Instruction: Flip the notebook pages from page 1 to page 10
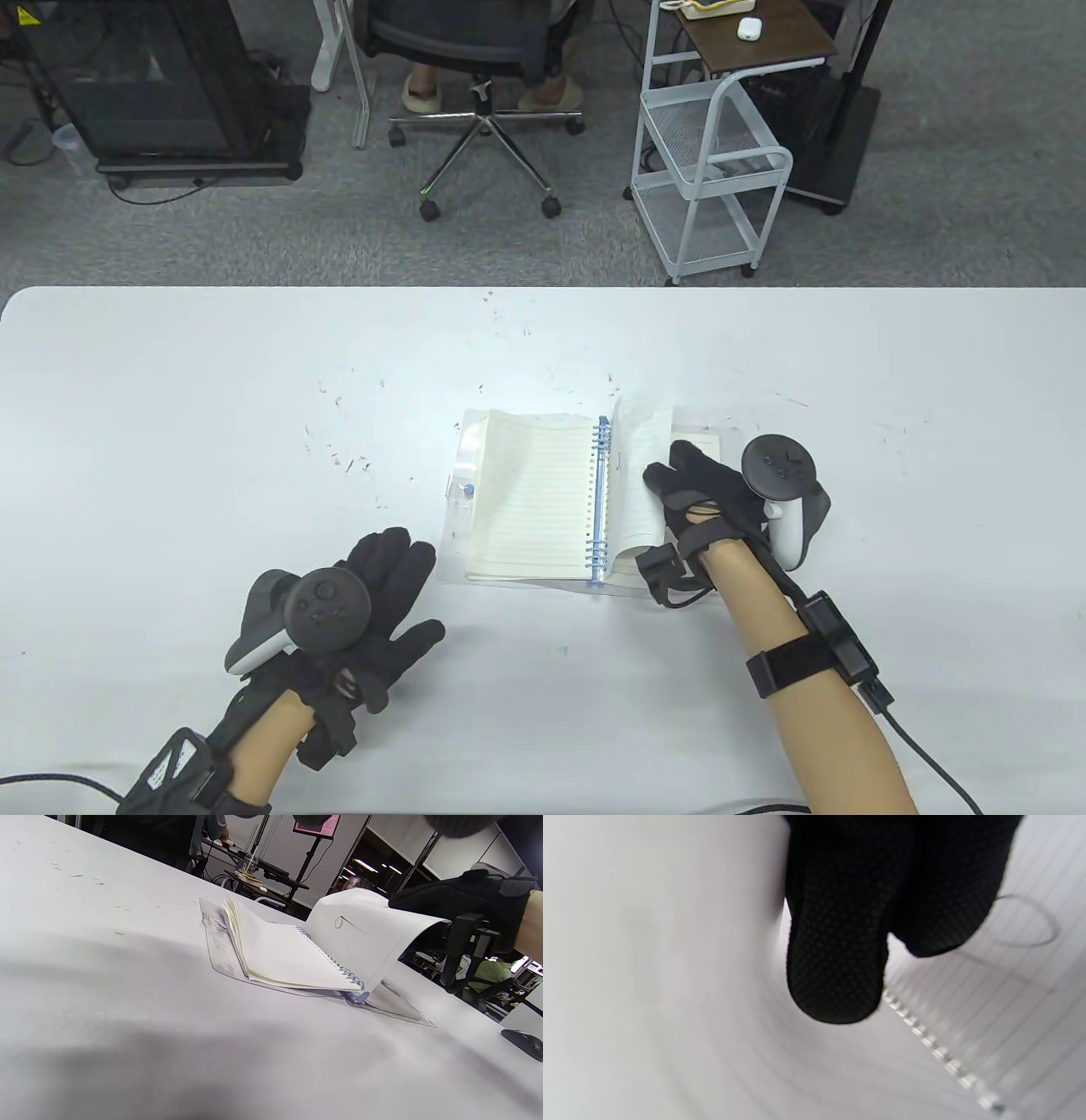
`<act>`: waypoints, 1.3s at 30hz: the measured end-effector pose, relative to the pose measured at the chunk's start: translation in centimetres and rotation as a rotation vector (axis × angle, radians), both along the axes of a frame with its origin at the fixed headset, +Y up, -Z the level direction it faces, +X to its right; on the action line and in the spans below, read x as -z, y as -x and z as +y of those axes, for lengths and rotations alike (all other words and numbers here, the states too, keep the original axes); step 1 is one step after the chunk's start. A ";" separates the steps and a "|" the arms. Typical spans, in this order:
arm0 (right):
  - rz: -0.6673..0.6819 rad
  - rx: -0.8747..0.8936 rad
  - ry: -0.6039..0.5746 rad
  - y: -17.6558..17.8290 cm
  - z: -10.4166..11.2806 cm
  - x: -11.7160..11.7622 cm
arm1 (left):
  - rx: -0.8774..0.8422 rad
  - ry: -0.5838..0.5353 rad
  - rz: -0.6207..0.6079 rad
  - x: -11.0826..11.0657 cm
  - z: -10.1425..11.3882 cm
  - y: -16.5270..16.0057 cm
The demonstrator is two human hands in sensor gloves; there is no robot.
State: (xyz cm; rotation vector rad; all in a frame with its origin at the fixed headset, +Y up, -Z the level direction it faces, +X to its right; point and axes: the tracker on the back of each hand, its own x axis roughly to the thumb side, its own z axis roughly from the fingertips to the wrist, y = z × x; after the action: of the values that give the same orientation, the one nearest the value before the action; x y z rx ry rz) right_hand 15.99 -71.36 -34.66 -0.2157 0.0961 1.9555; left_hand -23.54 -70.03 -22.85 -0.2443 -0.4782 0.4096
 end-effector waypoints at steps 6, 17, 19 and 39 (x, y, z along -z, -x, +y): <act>0.115 -0.103 -0.010 4.6 1.6 1.7 | -0.008 -0.012 -0.004 0.0 0.2 0.1; 0.207 -0.310 0.027 11.4 -0.1 3.9 | -0.025 -0.040 -0.010 -0.1 0.6 0.2; 0.225 -0.331 0.037 12.3 -0.8 4.1 | -0.026 -0.040 -0.011 -0.1 0.7 0.2; 0.392 -0.505 0.137 16.7 -4.1 5.3 | -0.009 -0.008 -0.002 0.1 0.5 -0.1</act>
State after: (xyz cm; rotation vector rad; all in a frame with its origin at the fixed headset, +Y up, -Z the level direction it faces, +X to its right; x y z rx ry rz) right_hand -0.68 -75.42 -39.95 0.0680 0.4715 2.4775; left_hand -23.41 -69.51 -22.92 -0.2353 -0.4833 0.4162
